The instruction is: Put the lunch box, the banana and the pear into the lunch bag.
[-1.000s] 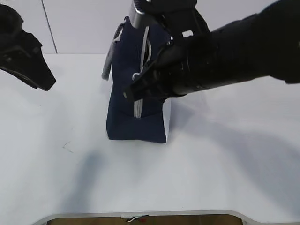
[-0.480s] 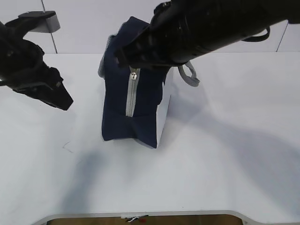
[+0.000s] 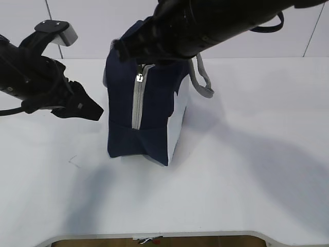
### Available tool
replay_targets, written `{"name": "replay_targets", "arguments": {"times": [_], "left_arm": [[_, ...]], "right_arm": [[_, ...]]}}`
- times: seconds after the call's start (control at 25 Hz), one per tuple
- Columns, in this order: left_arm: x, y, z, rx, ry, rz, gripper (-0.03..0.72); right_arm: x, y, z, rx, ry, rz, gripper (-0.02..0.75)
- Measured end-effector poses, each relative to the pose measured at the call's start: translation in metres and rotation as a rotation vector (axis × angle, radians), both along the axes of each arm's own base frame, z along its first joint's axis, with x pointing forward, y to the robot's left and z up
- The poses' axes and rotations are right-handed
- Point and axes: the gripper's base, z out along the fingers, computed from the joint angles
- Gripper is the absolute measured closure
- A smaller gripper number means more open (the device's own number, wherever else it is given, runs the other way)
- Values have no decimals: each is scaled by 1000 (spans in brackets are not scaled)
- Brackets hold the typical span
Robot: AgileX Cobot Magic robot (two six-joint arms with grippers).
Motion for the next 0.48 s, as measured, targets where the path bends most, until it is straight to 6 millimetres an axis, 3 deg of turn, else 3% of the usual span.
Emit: {"name": "replay_targets", "arguments": {"times": [0.28, 0.48], "left_arm": [[1, -7, 1, -82, -14, -32, 339], [-1, -10, 3, -113, -9, -57, 311]], "right_arm": [[3, -2, 7, -37, -53, 7, 725], [3, -2, 7, -46, -58, 8, 725]]}}
